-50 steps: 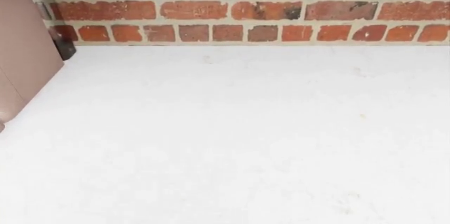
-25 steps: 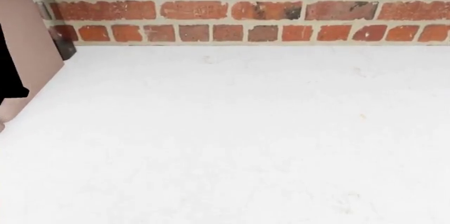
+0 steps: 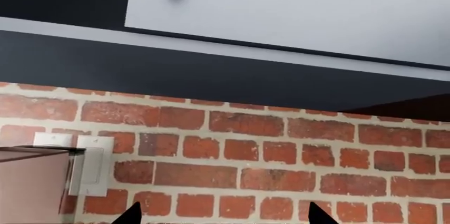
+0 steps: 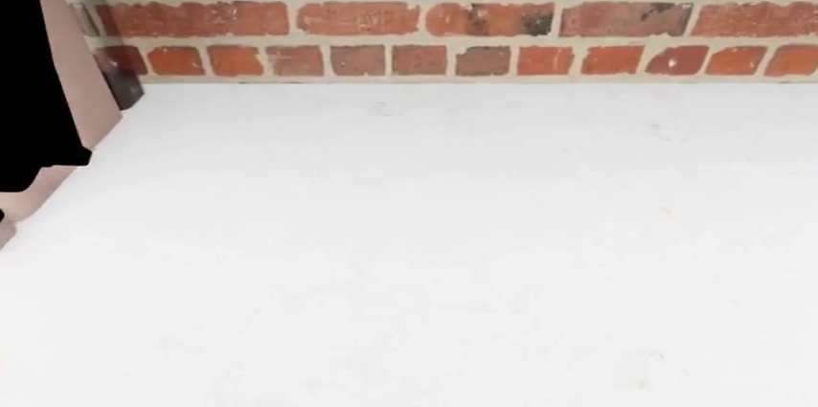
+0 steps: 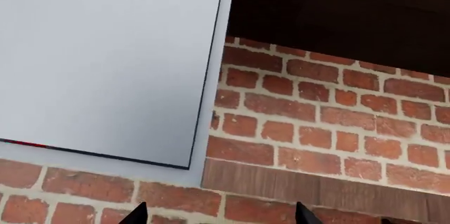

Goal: Pick and place the shaker into the drawer. Then close the cabinet.

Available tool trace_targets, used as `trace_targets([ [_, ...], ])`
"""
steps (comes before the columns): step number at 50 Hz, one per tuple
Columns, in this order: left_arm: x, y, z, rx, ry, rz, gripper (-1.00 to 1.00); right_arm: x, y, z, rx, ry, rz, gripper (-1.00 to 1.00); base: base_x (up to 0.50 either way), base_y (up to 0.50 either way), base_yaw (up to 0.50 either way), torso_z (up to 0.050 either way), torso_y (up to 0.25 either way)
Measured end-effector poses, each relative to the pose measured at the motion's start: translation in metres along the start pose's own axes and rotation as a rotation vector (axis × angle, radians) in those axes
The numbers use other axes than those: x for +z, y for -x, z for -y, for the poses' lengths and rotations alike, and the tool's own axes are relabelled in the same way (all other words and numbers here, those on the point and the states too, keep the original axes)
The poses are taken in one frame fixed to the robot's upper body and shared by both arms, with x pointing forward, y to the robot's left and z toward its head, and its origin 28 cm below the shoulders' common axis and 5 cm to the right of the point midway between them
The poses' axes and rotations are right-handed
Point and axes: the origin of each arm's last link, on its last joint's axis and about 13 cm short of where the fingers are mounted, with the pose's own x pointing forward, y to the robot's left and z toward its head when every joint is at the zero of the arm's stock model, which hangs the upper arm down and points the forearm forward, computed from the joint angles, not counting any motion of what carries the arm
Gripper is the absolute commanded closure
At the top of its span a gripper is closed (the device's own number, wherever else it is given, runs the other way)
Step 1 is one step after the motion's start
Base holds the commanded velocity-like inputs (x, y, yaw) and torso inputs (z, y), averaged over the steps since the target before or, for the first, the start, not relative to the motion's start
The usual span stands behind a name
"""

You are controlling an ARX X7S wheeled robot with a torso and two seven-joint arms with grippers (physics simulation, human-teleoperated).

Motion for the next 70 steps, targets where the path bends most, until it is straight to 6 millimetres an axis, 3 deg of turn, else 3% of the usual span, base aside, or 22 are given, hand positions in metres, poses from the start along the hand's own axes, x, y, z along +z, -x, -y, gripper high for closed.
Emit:
trace_targets([
  [20, 0.002, 0.007, 0.0, 0.005, 0.009, 0.005, -1.0, -0.002, 0.022, -0.005, -0.006, 0.108, 0.027, -1.0, 0.0, 0.5, 0.0, 0.0, 0.0],
  [70, -0.006, 0.011, -0.003, 0.012, 0.014, -0.008, -1.0, -0.011, 0.026, -0.01, 0.003, 0.131, 0.013, -1.0, 0.0, 0.5, 0.0, 0.0, 0.0],
])
